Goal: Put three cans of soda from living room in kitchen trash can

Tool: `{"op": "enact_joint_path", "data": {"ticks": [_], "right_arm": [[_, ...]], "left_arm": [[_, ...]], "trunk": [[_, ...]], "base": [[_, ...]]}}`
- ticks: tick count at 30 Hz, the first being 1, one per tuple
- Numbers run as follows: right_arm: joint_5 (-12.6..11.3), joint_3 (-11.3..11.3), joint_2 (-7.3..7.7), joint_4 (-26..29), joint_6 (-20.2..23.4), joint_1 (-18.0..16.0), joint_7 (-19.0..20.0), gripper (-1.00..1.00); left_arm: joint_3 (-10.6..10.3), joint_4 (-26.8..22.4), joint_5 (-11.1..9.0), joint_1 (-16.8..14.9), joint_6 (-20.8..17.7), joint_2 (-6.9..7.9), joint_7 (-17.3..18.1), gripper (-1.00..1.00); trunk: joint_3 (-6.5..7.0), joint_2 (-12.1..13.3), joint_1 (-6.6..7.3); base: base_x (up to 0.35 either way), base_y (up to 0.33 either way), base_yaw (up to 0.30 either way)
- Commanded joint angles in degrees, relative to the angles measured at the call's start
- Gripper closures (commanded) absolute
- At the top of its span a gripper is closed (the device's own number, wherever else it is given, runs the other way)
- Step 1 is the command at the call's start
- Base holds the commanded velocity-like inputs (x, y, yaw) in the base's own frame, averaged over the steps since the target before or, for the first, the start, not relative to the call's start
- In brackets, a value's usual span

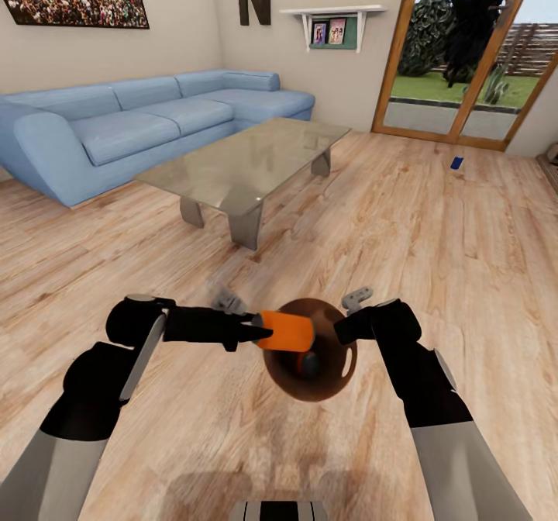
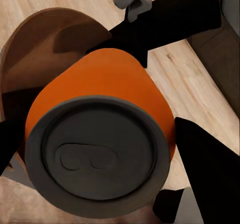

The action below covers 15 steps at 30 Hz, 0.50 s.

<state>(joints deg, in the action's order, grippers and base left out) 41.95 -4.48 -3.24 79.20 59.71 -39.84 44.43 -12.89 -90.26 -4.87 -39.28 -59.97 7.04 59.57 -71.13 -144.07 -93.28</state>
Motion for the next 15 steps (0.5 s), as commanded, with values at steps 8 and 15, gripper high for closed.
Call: {"op": "enact_joint_path", "data": {"ticks": [8, 15], "right_arm": [[-0.9, -0.1, -0.14, 0.3, 0.3, 0.0, 0.3, 1.00], [-0.7, -0.2, -1.10, 0.4, 0.3, 0.0, 0.3, 1.00]], "left_arm": [[-3.6, 0.0, 0.1, 0.0, 0.0, -0.04, -5.4, 1.00], [-4.4, 0.1, 0.1, 0.0, 0.0, -0.02, -7.9, 1.00]], "trunk": [[0.00, 0.0, 0.01], [0.00, 0.0, 0.01]], "base": [[0.000, 0.000, 0.000], [0.000, 0.000, 0.000]]}}
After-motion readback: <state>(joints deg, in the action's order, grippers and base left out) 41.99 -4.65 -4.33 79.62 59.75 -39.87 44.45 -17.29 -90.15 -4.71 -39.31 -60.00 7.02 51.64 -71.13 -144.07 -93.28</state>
